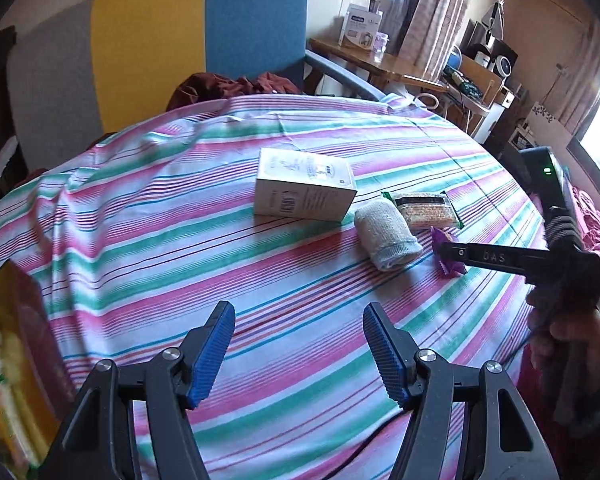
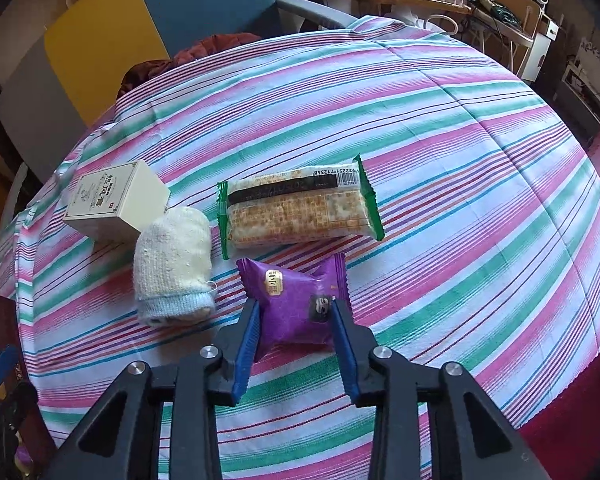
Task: Organize objects
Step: 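Grasp the purple packet with the right tool while the left tool grasps the knitted white roll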
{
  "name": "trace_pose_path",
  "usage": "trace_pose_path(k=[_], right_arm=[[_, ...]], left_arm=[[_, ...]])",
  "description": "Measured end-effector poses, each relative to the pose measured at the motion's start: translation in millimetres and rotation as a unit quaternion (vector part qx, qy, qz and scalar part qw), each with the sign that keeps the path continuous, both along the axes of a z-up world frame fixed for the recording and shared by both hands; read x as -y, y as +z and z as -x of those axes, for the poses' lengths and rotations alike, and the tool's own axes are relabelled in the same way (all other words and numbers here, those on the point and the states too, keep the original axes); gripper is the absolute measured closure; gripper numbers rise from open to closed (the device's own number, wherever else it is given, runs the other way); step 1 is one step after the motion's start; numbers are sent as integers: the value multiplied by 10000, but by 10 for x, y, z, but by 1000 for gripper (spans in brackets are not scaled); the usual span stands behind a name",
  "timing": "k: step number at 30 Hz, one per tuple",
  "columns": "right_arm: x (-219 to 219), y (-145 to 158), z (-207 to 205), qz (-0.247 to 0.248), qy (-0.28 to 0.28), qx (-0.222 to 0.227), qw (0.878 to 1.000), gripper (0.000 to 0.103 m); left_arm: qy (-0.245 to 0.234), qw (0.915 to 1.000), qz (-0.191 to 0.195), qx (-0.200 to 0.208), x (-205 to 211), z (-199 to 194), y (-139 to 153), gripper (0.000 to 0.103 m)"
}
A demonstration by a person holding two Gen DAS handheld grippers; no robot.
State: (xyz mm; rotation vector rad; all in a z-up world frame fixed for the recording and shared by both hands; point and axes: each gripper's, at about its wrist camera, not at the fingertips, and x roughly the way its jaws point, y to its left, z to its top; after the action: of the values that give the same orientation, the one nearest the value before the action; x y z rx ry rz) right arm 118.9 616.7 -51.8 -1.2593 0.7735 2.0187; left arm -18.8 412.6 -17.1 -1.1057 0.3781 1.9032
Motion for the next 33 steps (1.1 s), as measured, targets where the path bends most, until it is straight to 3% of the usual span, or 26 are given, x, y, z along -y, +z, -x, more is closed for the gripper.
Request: trace_pose_path(k=[8,15,23,25,27,28,33], right_arm=[[-73,-11,-95,301,-178,-205,9992,68],[-201,-6,-269,735,-666,-626,9931,57],[-342,19,-437,816,-1221,-932,9848,56],[-394,14,-503,848,-1414,-1005,9812,56],[-433,-10,-522,893,-1491,-1002,9797,55],[-438,-29,-513,952,-1480,-998,9793,55],[-364,-101,-340,1074,-1088,-808,9849,39]], left_arm=[[-245,9994,60,228,-579,37,-196,37],[-302,9987,43,411,-1065,36,-312,35],[-234,9985,232,439,-1480,67,-496,35],[-216,9982,267,483,-1535,104,-563,36],[-299,9973,183,652,-1544,121,-603,48],[-318,9971,142,670,-1526,111,-602,48],[-395,9972,90,631,-1305,62,-564,50]])
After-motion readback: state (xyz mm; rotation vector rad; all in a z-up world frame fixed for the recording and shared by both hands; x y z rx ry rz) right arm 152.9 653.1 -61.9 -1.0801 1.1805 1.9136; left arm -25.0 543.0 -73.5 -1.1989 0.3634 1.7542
